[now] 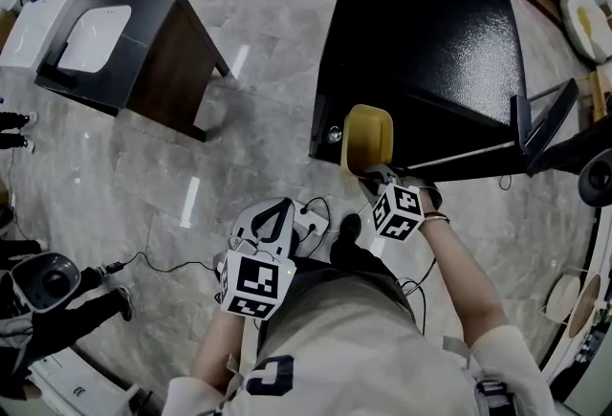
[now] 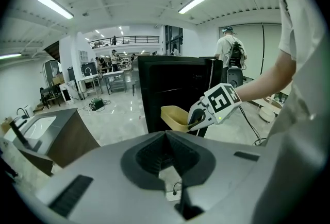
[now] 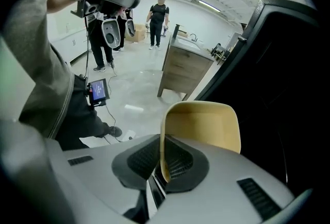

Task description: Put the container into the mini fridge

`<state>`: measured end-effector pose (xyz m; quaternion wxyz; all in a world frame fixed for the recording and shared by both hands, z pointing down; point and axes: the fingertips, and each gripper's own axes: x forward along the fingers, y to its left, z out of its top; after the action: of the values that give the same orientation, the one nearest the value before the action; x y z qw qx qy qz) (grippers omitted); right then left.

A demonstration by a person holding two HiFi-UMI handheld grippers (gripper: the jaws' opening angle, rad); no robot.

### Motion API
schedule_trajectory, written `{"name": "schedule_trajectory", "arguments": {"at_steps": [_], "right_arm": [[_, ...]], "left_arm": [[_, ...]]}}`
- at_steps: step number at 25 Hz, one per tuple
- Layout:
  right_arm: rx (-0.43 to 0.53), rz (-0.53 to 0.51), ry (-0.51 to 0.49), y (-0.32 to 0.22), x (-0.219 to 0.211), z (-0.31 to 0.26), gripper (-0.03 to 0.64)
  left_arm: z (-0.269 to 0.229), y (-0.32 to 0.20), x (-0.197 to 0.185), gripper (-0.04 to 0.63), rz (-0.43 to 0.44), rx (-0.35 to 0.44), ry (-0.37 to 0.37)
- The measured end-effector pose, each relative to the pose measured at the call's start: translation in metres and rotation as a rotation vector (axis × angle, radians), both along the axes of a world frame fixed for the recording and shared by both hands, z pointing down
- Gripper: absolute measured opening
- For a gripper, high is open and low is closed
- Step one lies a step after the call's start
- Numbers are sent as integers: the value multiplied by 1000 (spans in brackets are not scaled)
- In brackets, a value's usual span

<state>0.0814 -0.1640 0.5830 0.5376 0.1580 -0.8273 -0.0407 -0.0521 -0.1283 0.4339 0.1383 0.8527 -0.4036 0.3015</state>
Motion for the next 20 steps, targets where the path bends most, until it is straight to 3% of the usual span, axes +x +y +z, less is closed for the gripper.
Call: {"name": "schedule_trajectory", "arguments": {"at_steps": [20], "right_arm": [[-11, -23, 75, -79, -1, 50, 37]], "left_arm": [[20, -8, -17, 55, -62, -57, -46]]}}
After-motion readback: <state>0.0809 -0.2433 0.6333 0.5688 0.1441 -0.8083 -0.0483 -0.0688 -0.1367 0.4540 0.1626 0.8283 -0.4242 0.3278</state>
